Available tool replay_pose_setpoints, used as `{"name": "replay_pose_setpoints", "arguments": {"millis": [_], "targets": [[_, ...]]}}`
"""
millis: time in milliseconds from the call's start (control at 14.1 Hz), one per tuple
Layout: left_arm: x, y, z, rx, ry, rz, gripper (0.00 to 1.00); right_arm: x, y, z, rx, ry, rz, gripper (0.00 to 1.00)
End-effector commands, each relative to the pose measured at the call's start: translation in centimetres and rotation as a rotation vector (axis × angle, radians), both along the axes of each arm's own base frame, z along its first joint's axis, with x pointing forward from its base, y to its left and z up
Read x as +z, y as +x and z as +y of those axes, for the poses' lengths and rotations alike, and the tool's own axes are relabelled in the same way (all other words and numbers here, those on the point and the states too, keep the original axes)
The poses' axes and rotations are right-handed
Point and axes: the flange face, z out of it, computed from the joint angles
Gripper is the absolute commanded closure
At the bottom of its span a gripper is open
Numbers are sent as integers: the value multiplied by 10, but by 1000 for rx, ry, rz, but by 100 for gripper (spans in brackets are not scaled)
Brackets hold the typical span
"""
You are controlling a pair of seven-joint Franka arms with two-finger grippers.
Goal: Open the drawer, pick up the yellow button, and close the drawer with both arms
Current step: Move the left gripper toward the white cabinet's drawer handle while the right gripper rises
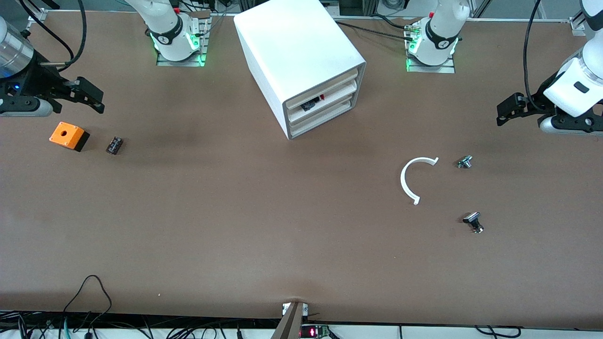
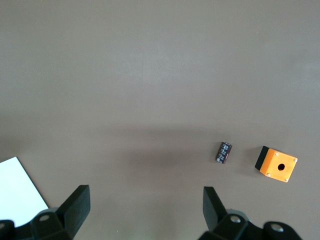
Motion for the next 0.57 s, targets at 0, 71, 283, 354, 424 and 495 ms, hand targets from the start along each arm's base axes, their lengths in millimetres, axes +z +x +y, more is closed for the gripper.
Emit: {"name": "replay_pose_setpoints", "arguments": {"millis": [0,71,283,354,424,495], "targets": [[5,3,-3,0,-14,9,1,-15,9,-5,-16,-7,30,0],[4,2,-4,-1,-17,16,1,-16,8,-5,-19,-4,33,0],[-11,-11,-19,-27,-68,161,1,-19,8,-6,-17,0,48,0],[-17,-18,-24,-41,-94,225,1,-20,8,-5,-12,0,49,0],[-20,-25,-31,-59,-113,278,1,-20,9,-5,-9,2,48,0],[-22,-31,-39,-84,-152,321,1,-23,11,-3,-6,3,49,0]]}}
